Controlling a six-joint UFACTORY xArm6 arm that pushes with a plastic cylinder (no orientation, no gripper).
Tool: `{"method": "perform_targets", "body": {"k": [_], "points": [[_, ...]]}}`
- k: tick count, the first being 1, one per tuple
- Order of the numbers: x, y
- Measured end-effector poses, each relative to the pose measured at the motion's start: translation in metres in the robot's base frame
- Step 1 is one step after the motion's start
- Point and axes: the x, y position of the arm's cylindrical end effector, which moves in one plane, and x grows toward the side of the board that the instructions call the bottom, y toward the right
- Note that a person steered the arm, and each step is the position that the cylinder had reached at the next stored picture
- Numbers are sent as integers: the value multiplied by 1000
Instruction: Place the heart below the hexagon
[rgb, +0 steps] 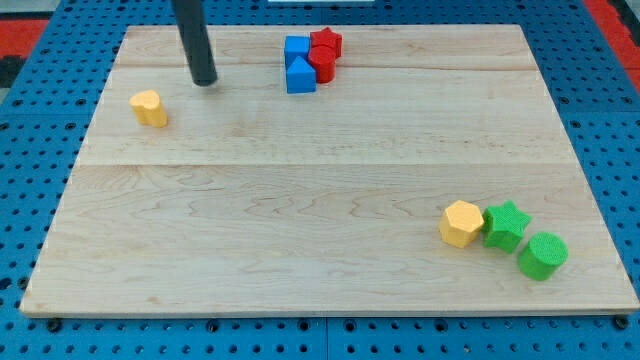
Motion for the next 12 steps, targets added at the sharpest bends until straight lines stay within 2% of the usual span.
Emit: {"method": "perform_targets", "body": {"k": [1, 2, 3, 4, 5, 6, 7, 8, 9, 10, 11, 12], "points": [[28, -46], [74, 1], [93, 54], [32, -1], [50, -49], [98, -41], [125, 83], [152, 148], [99, 97], [89, 57], [135, 73], [170, 141]]}}
